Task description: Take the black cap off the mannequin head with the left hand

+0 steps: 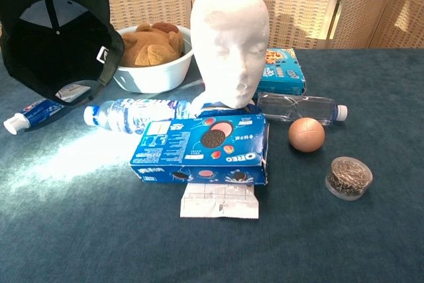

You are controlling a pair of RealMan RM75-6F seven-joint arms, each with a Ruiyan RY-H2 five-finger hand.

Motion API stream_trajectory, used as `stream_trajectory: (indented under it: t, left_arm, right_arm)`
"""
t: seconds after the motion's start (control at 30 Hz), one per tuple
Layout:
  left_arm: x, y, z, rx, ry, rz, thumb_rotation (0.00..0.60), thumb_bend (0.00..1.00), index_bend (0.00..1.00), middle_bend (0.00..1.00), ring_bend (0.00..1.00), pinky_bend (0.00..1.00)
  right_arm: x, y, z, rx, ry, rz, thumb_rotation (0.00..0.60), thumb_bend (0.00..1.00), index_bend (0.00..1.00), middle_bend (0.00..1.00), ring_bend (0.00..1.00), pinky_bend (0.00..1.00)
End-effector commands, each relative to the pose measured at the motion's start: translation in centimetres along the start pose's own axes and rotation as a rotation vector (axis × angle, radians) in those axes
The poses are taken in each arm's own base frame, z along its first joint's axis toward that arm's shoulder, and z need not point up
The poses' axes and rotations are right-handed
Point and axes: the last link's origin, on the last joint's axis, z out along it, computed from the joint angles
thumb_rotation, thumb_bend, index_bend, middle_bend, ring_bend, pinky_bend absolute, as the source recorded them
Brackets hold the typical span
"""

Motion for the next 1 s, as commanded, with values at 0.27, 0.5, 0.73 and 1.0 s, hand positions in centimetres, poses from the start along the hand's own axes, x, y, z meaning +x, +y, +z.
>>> stream_trajectory:
  t: [0.27,0.5,0.73,1.0]
  left_arm:
    - [-2.6,-2.5,-3.7,-0.001,-0.122,0.072,0.600,0.29,0.62,1.00,1.00,1.00]
    - [-3.3,-3.9,-6.4,-0.059,-0.213,0.187,0.600,0.29,0.62,1.00,1.00,1.00]
    - [-3.6,-5.2,-9.1,-0.090,-0.340,0.330,0.600,0.29,0.61,1.00,1.00,1.00]
    - [-4.4,-5.4,-11.1,-0.108,-0.501,0.456,0.600,0.29,0.59,1.00,1.00,1.00]
  right_arm:
    - [0.0,-0.1,-0.1,0.002,0.002,0.000,0.600,0.29,0.33,0.28,0.19,0.29]
    - [0.1,-0.1,-0.2,0.000,0.003,-0.001,0.600,0.29,0.33,0.28,0.19,0.29]
    - [0.0,-0.1,-0.2,-0.002,0.000,0.002,0.600,0.29,0.33,0.28,0.19,0.29]
    - [-0.1,-0.2,-0.1,0.005,0.000,0.004,0.600,0.29,0.33,0.28,0.19,0.29]
